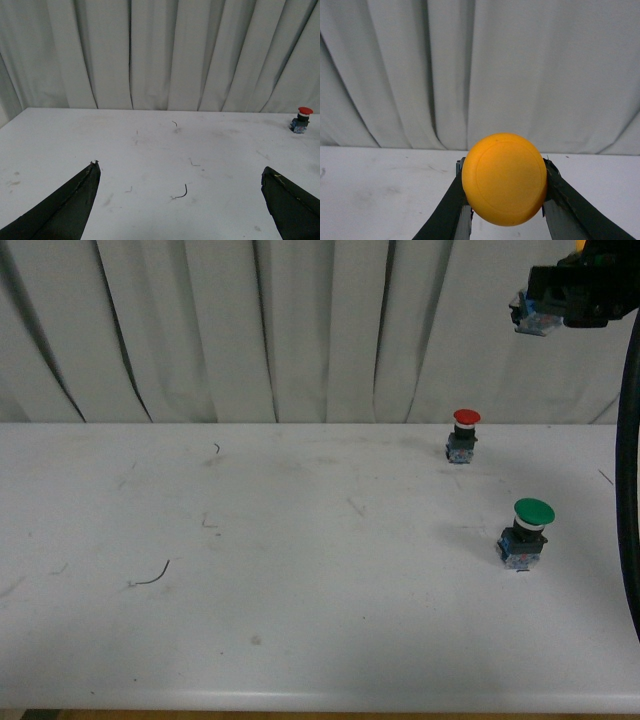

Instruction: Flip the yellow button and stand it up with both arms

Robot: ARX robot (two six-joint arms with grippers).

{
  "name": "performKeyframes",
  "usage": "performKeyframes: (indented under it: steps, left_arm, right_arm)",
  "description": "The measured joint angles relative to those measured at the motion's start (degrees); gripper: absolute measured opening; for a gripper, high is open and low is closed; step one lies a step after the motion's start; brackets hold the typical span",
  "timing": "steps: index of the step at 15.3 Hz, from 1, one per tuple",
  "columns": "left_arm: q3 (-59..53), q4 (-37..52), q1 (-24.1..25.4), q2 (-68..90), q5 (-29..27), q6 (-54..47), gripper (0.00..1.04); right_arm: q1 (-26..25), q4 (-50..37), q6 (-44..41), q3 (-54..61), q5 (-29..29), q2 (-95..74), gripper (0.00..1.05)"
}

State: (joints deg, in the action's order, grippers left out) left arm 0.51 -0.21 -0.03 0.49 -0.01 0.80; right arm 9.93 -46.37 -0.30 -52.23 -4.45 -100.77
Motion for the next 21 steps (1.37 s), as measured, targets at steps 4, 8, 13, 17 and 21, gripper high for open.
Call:
performKeyframes:
  steps: [4,8,13,17,21]
  left_arm:
    - [0.0,-0.02,0.0,0.0,0.0,0.02,0.98]
    - [0.0,0.0,0.0,0.0,0.0,0.0,0.98]
    - [0.0,0.0,0.0,0.0,0.0,0.0,0.98]
    - [0.0,0.0,0.0,0.0,0.0,0.0,0.98]
    - [0.0,0.0,0.0,0.0,0.0,0.0,0.98]
  right_arm:
    - [-2.73,9.55,-6.12,-6.03,-5.73,-5.14,0.35]
    - [-3.13,23.52,-6.91,-15.91,-6.27,-13.03,0.34]
    - [-0.13,35.76,-7.21,-27.82,-6.82,-21.66,0.34]
    - [-0.13,41.27,-4.2,-34.42,-5.88,-28.72,0.34]
    - [-0.13,41.42,-2.69,-38.45,-5.64,-32.41,0.34]
